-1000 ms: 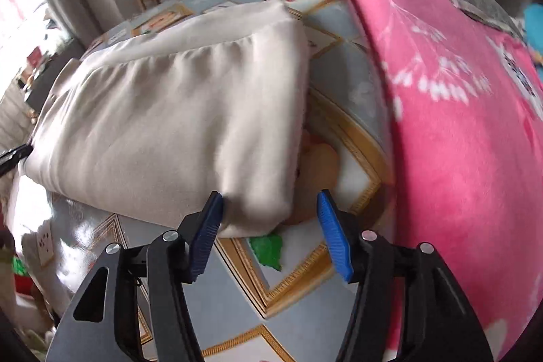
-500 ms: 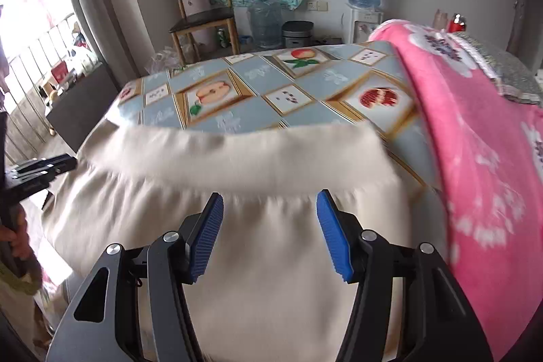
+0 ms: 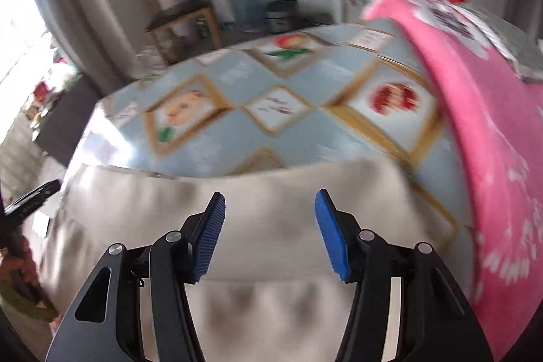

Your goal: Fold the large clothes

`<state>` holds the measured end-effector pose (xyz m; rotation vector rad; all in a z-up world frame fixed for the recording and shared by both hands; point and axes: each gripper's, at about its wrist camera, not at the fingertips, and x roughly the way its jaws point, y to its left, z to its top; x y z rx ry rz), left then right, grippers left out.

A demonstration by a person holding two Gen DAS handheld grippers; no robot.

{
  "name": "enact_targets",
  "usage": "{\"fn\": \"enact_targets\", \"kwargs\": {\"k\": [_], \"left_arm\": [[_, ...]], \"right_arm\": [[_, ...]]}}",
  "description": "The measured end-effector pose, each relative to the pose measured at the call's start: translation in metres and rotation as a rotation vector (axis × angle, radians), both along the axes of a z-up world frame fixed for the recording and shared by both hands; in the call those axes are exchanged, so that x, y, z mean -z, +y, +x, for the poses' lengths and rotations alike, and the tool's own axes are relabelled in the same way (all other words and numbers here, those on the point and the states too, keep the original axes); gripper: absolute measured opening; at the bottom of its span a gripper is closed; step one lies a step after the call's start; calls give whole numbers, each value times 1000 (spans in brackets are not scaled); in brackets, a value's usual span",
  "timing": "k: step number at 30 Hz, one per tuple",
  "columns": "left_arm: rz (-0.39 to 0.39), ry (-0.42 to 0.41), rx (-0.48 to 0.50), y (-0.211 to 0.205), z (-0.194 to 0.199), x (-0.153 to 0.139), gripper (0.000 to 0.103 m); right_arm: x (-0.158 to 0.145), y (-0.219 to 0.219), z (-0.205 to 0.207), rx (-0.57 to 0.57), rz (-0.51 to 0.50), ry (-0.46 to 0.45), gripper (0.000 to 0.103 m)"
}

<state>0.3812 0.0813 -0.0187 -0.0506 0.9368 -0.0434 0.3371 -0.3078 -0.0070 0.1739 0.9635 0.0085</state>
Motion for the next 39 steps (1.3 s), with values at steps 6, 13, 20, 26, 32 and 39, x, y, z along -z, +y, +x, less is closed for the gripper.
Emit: {"fn": "enact_targets", "kwargs": {"k": [6, 13, 20, 26, 32, 39], "left_arm": [[107, 43, 82, -37, -5, 14, 37], [37, -17, 176, -26, -67, -21, 36], [95, 80, 259, -47, -109, 23, 40], [47, 14, 266, -40, -145, -4, 39], [93, 36, 268, -44, -160, 26, 40], [59, 28, 201, -9, -166, 18, 40]], "right_arm": [[50, 53, 39, -99, -108, 129, 54], [-18, 70, -25, -158, -124, 0, 55], [42, 119, -75, -244, -137, 134, 56], [13, 109, -119, -194, -50, 59, 59], [47, 111, -142, -177, -70, 93, 60], [16, 59, -182, -29, -153, 25, 60]]}}
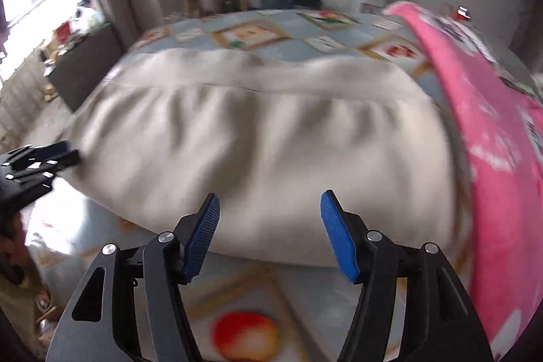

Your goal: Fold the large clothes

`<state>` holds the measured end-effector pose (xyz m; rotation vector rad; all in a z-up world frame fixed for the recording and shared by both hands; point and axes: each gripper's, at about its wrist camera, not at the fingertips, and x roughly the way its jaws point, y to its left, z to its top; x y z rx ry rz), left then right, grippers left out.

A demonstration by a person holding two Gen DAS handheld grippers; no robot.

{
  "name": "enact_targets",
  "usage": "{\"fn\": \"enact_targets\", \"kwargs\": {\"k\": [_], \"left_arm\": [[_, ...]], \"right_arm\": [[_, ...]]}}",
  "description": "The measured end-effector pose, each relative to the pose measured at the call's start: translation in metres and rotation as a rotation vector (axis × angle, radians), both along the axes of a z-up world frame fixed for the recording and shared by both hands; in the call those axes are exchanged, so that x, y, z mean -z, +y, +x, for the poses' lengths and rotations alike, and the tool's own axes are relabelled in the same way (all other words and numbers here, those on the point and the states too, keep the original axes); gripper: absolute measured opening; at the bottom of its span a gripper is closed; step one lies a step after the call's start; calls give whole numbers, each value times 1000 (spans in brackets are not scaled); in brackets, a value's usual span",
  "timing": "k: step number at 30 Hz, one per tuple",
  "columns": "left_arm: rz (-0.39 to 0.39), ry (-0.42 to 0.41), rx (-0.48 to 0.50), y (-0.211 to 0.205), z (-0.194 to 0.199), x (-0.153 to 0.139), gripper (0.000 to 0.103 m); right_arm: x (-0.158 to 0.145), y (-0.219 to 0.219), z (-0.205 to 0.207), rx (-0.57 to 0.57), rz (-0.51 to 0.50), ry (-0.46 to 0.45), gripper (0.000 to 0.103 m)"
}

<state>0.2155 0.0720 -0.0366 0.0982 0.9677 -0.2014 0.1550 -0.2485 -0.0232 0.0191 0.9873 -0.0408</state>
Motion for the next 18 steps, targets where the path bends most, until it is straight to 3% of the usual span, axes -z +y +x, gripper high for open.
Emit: {"fn": "enact_targets", "kwargs": {"k": [2, 3, 5, 9, 11, 13, 15, 18], "left_arm": [[-78, -2, 1, 11, 2, 2, 40], [-81, -7, 8, 11, 2, 3, 40], [-105, -10, 9, 15, 2, 1, 40], [-157, -25, -31, 31, -1, -6, 40], [-159, 23, -58, 40, 5, 7, 39], [-177, 19, -51, 43, 5, 10, 39], [-165, 13, -58, 43, 2, 5, 39], [-153, -31, -49, 38, -6, -10, 39]], "right_arm": [[25, -30, -2, 61, 74, 48, 60], [26, -36, -7, 63, 120, 16, 60], [17, -35, -10, 66, 107, 38, 60], [-2, -52, -25, 133, 80, -33, 60], [12, -75, -21, 222, 112, 3, 60], [27, -91, -20, 249, 186, 19, 60], [16, -79, -21, 239, 126, 25, 60], [-3, -50, -26, 174, 135, -23, 62]]}}
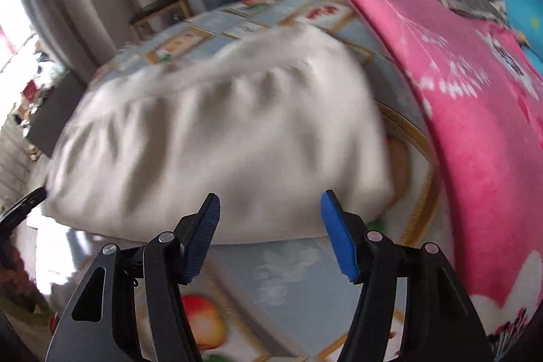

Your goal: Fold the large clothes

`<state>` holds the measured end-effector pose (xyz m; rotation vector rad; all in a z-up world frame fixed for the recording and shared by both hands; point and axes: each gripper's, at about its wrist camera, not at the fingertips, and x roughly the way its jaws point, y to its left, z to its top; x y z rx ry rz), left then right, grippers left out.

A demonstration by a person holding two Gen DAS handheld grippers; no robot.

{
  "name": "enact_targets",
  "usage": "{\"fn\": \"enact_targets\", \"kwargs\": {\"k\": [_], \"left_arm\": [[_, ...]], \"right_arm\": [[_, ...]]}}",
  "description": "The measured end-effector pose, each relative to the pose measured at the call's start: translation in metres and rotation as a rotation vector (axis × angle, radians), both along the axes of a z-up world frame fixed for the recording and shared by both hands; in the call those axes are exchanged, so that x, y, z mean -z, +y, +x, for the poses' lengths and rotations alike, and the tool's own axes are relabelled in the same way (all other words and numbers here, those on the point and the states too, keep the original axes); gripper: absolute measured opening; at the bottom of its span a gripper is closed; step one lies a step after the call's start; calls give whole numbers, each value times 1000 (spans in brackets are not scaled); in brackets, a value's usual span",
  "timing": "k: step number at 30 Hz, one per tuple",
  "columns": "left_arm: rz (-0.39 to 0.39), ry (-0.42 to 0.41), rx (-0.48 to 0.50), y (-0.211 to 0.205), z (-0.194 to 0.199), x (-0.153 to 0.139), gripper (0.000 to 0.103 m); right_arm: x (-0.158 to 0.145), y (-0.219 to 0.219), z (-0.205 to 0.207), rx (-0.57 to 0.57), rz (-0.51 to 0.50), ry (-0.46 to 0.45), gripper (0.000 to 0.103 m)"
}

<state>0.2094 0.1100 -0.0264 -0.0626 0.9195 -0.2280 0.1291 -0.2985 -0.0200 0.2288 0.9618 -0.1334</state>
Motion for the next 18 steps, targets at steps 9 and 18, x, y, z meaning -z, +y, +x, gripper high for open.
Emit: {"fn": "enact_targets", "kwargs": {"k": [9, 18], "left_arm": [[148, 30, 73, -65, -2, 17, 54], [93, -68, 61, -55, -49, -31, 78]], "right_arm": [[28, 103, 26, -200, -157, 23, 88], [-9, 85, -20, -148, -83, -16, 88]]}}
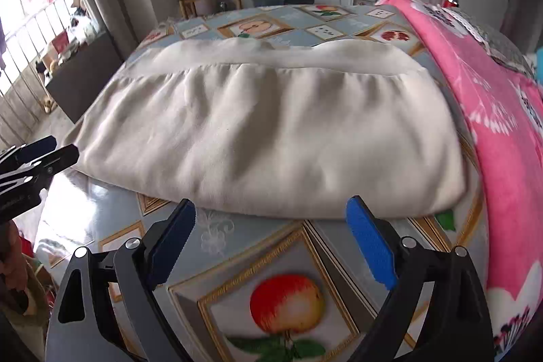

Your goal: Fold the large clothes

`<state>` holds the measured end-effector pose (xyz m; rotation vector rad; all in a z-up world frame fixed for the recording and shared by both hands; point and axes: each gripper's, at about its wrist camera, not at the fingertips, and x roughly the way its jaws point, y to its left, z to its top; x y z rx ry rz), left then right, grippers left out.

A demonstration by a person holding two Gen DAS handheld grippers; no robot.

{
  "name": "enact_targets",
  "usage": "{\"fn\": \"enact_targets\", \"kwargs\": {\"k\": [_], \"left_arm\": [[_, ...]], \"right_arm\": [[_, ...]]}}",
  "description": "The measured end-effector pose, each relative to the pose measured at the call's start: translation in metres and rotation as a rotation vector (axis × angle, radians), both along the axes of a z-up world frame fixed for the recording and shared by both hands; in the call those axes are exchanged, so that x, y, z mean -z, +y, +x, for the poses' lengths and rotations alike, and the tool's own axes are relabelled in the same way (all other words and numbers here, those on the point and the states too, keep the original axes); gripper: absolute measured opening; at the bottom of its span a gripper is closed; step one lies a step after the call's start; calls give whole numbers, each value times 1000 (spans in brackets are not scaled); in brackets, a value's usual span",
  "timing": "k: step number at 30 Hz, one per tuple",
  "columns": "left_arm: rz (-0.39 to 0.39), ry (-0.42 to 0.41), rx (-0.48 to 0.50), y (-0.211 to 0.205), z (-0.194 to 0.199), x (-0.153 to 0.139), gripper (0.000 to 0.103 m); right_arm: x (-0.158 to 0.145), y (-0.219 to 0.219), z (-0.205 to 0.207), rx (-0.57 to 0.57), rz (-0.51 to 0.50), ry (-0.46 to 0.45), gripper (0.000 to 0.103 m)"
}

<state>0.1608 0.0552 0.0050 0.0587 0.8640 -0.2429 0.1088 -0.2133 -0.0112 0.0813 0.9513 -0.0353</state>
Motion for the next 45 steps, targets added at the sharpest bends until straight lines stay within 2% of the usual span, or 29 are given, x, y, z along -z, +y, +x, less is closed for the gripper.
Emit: {"fn": "enact_targets", "kwargs": {"k": [2, 4, 12, 16, 18, 21, 25, 28, 31, 35, 40, 45], "left_arm": [[-11, -36, 12, -1, -17, -13, 83], [-16, -69, 27, -5, -33, -24, 84], [-29, -172, 43, -26, -76, -62, 96], [-6, -209, 48, -42, -89, -77, 96], [17, -208, 51, -49, -94, -80, 96], [114, -177, -16, -59, -93, -76, 96], [166, -132, -20, -65, -90, -69, 96], [174, -80, -5, -70, -82, -61, 96], [146, -42, -73, -67, -75, -51, 96], [169, 6, -97, -69, -68, -37, 96], [192, 52, -89, -74, -63, -26, 96], [175, 101, -86, -75, -55, -19, 96]], "right_arm": [[-7, -6, -12, 19, 15, -17, 89], [-15, -8, -25, 30, 9, -38, 90], [-57, -4, -83, 115, -79, -181, 94], [-77, 1, -100, 148, -145, -264, 97], [-84, 1, -105, 160, -171, -289, 97], [-89, 2, -113, 206, -213, -303, 97], [-90, 2, -120, 258, -258, -318, 97], [-87, 1, -118, 243, -254, -299, 97], [-78, 2, -108, 222, -230, -248, 97], [-63, -3, -93, 232, -207, -169, 97], [-49, -8, -79, 234, -152, -89, 97], [-44, -11, -74, 242, -124, -61, 97]]}}
